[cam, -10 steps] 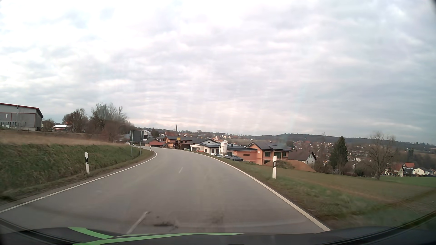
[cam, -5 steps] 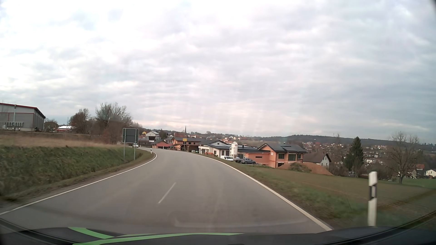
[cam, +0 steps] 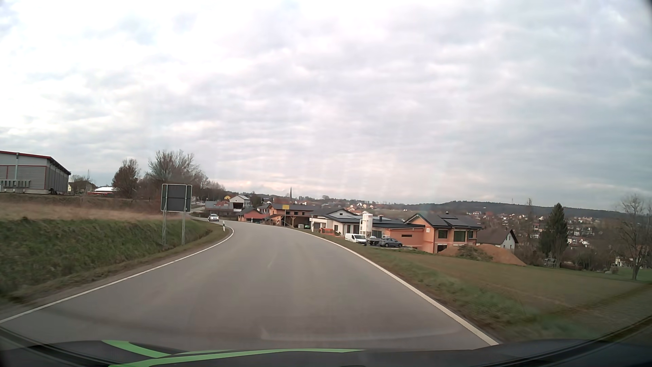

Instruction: Follow the waypoints while adhering to traffic rules and regulations

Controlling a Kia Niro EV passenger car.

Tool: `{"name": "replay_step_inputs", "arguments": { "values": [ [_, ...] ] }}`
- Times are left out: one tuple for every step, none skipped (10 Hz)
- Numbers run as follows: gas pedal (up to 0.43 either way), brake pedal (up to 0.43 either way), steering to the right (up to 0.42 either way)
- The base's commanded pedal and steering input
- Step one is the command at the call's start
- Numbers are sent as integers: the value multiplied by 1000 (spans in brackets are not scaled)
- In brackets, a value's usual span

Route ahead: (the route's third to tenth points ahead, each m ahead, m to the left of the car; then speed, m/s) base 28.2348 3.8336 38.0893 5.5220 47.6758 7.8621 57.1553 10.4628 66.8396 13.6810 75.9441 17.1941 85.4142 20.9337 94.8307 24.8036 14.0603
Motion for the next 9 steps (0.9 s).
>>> {"name": "replay_step_inputs", "arguments": {
  "values": [
    [98,0,-21],
    [98,0,-21],
    [98,0,-21],
    [87,0,-21],
    [87,0,-21],
    [87,0,-21],
    [79,0,-21],
    [79,0,-21],
    [79,0,-21]
  ]
}}
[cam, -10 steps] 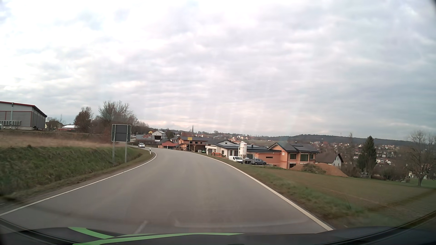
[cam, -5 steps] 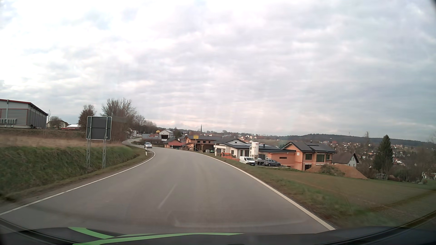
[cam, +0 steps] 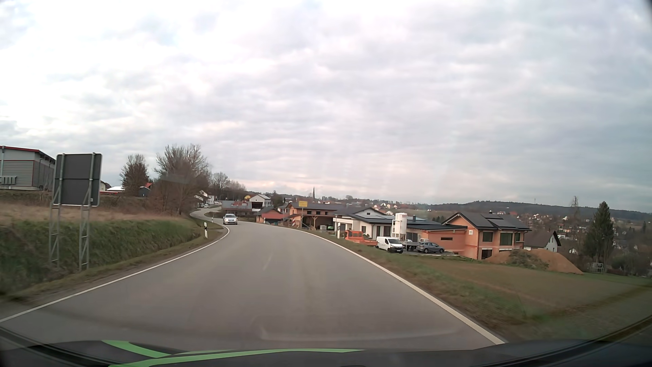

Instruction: Follow the waypoints while adhering to traffic rules and regulations

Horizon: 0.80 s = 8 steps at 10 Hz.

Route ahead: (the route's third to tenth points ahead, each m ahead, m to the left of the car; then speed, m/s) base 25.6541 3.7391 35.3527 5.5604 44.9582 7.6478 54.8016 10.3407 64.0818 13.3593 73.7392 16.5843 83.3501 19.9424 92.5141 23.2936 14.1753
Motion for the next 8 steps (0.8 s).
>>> {"name": "replay_step_inputs", "arguments": {
  "values": [
    [79,0,-21],
    [79,0,-21],
    [79,0,-22],
    [67,0,-22],
    [67,0,-23],
    [67,0,-24],
    [67,0,-25],
    [67,0,-25]
  ]
}}
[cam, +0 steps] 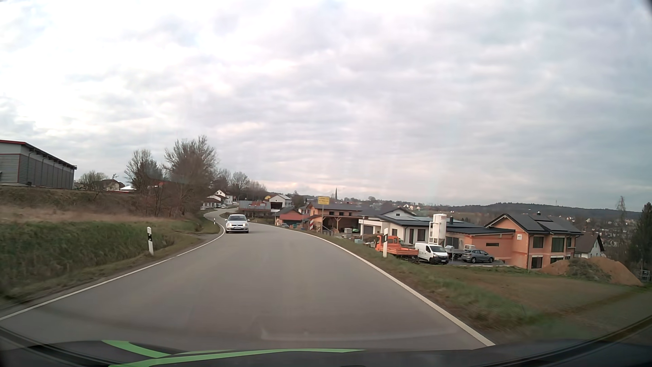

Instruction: Follow the waypoints while adhering to traffic rules and regulations

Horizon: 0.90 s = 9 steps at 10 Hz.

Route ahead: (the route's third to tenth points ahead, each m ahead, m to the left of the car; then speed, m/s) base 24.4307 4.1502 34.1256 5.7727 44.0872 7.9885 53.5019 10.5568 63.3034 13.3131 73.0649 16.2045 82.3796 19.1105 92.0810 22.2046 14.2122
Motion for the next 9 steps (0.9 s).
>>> {"name": "replay_step_inputs", "arguments": {
  "values": [
    [67,0,-25],
    [59,0,-25],
    [59,0,-27],
    [59,0,-28],
    [59,0,-29],
    [59,0,-30],
    [59,0,-30],
    [59,0,-30],
    [59,0,-30]
  ]
}}
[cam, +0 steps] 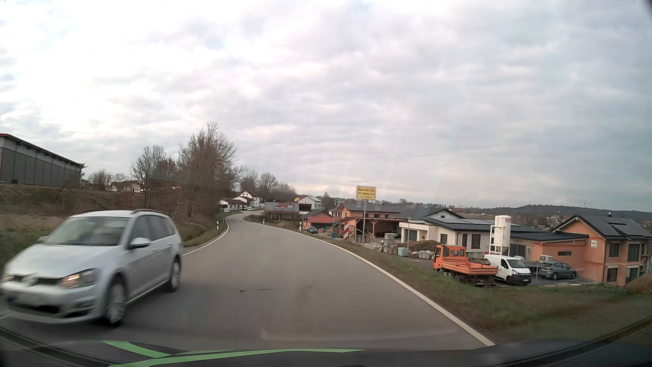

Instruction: Follow the waypoints while adhering to traffic rules and regulations

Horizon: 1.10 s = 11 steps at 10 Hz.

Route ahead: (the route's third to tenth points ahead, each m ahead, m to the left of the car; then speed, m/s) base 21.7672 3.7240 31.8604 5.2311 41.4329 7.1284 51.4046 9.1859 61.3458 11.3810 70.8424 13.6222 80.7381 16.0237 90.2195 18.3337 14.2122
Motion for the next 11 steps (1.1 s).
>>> {"name": "replay_step_inputs", "arguments": {
  "values": [
    [59,0,-30],
    [59,0,-30],
    [59,0,-30],
    [59,0,-30],
    [59,0,-30],
    [59,0,-30],
    [59,0,-30],
    [59,0,-30],
    [59,0,-30],
    [59,0,-29],
    [59,0,-28]
  ]
}}
